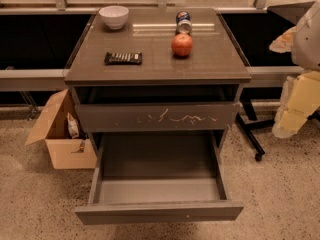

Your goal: Close middle drawer

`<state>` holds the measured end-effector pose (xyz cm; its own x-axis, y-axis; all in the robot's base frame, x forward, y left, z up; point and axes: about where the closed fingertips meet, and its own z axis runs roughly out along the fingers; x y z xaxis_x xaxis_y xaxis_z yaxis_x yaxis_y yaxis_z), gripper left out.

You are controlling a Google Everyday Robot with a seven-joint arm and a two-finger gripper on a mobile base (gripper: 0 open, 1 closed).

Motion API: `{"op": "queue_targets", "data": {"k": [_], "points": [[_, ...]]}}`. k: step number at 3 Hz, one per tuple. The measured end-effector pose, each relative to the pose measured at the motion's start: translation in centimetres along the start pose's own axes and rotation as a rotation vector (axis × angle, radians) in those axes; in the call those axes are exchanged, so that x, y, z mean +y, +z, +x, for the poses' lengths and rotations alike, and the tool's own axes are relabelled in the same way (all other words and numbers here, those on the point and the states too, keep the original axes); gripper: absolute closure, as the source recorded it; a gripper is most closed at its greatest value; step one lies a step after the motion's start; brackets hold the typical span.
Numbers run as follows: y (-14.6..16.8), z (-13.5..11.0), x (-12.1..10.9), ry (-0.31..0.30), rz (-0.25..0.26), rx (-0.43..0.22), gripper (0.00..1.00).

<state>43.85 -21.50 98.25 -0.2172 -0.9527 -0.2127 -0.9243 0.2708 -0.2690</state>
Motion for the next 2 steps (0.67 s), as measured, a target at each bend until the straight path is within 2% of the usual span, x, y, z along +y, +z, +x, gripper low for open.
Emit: {"op": "queue_targets", "data": {"k": [2], "points": [[0.43,-0.18,0.26,-0.013,-0.005,-0.017,0.0]]}}
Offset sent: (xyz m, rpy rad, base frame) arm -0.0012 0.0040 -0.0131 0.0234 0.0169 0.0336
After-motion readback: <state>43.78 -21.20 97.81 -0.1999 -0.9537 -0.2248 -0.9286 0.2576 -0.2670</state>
